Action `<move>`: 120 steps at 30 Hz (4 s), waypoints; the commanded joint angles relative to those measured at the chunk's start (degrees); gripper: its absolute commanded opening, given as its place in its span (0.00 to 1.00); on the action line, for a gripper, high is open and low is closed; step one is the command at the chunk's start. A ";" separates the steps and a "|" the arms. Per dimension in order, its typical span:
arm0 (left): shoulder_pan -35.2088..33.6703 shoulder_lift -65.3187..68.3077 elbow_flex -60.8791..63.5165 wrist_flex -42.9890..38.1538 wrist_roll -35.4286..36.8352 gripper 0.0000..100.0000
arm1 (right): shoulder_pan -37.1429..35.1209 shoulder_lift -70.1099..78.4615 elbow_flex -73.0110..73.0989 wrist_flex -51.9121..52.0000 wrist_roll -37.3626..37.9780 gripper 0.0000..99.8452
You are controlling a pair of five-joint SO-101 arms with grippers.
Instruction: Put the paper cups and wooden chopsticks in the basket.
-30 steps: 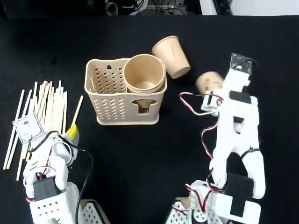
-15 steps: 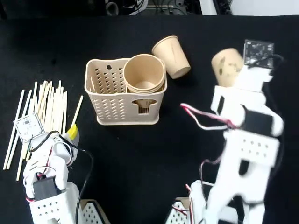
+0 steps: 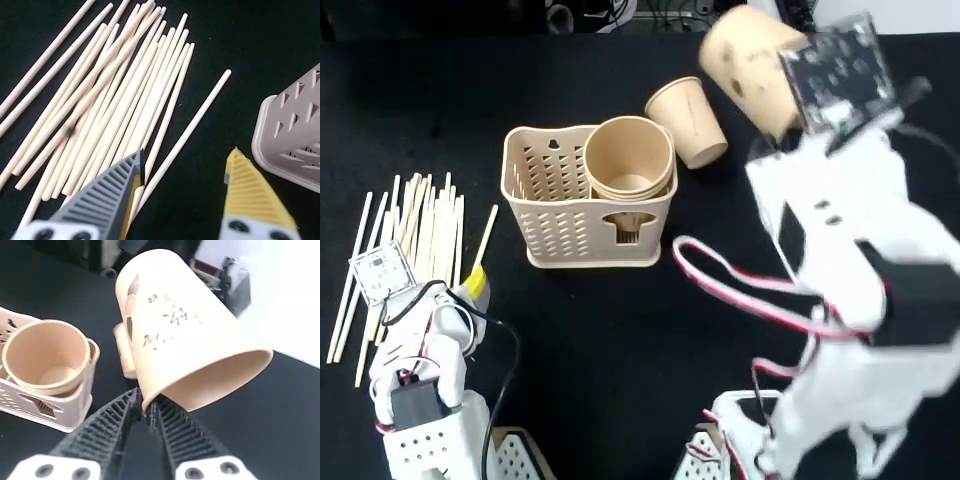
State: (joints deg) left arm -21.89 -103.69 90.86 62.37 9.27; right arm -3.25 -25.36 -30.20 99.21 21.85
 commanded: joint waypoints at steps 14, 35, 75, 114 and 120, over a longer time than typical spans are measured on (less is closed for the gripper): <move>0.75 -0.35 -0.31 -1.05 -0.35 0.27 | -12.31 6.99 8.22 1.93 3.43 0.01; 0.75 -0.35 -0.31 -1.14 -0.35 0.27 | -12.31 2.42 9.80 1.93 3.43 0.01; 0.75 -0.35 -0.04 -1.23 -0.35 0.27 | -17.85 -14.64 16.84 2.02 3.08 0.01; 0.75 -0.35 0.04 -1.23 -0.35 0.27 | -22.77 -15.52 30.90 -16.70 0.62 0.27; 0.75 -0.35 0.04 -1.23 -0.35 0.27 | -28.31 -15.43 30.90 -21.71 -2.46 0.27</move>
State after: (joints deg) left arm -21.89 -103.69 91.12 62.37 9.27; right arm -29.89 -40.31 0.84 80.40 20.97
